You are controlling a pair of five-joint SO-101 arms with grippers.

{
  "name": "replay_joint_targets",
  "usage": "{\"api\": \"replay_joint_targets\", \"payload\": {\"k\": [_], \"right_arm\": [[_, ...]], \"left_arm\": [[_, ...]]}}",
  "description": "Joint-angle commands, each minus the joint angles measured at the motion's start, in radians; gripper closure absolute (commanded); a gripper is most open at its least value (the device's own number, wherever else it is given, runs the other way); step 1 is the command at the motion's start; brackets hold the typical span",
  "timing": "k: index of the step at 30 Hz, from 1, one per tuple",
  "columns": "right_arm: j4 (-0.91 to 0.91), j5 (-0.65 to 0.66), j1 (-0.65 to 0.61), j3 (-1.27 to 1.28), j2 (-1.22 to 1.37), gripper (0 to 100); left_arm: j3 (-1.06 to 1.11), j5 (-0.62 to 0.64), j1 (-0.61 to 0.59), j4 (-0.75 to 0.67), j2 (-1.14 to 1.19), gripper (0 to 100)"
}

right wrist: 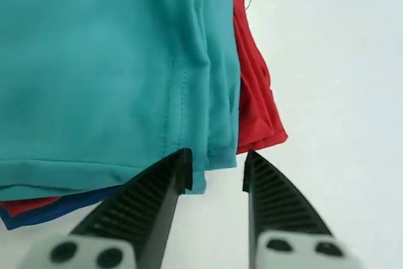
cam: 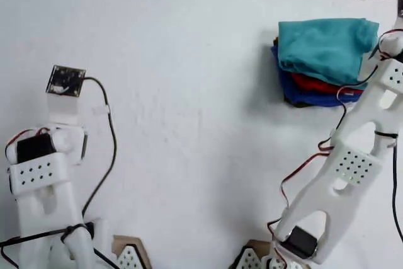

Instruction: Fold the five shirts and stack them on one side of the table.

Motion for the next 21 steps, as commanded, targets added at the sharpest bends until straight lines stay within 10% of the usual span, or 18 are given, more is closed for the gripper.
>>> {"api": "replay_joint_targets", "payload": {"k": [1, 21], "right_arm": [[0.022, -0.006, -0.001, 0.003, 0.005, 85.4], [-0.116, 0.084, 0.025, -0.018, 0.064, 97.9]], "left_arm": [[-0.008, 0.000, -0.006, -0.008, -0.023, 97], [-0.007, 0.000, -0.006, -0.002, -0.023, 97]]}}
